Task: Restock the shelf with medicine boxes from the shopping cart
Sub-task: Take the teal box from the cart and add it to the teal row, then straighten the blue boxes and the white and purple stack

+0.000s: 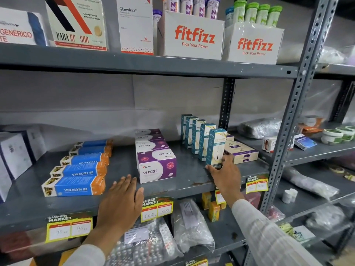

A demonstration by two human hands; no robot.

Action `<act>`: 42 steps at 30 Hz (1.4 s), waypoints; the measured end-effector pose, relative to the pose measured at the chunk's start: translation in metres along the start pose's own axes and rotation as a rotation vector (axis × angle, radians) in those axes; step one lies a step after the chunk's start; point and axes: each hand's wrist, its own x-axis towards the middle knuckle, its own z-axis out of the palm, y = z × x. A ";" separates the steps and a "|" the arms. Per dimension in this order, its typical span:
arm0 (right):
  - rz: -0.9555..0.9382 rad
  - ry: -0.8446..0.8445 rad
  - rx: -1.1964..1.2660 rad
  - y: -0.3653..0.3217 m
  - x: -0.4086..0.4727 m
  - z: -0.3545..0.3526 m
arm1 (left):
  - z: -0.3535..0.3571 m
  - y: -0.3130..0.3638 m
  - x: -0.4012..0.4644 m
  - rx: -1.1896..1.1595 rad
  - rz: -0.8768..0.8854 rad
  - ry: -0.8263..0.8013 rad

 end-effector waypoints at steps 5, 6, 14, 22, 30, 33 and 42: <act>-0.001 -0.019 0.013 0.001 0.000 0.000 | -0.002 0.001 -0.001 0.014 0.012 -0.002; -0.003 -0.017 0.033 0.001 -0.001 0.000 | -0.003 0.002 -0.001 0.007 0.012 -0.001; -0.233 0.279 0.208 -0.028 -0.038 0.000 | -0.046 0.000 -0.027 -0.395 -0.019 0.121; -0.714 -0.146 0.313 -0.146 -0.117 0.055 | -0.082 -0.143 -0.078 -0.186 -0.213 0.313; -0.667 -0.609 0.183 -0.211 -0.140 0.146 | -0.056 -0.226 -0.079 0.056 -0.247 0.172; -0.643 -0.592 0.198 -0.216 -0.140 0.159 | -0.051 -0.227 -0.077 0.062 -0.254 0.170; -0.639 -0.610 0.277 -0.211 -0.136 0.173 | -0.050 -0.226 -0.079 0.030 -0.270 0.170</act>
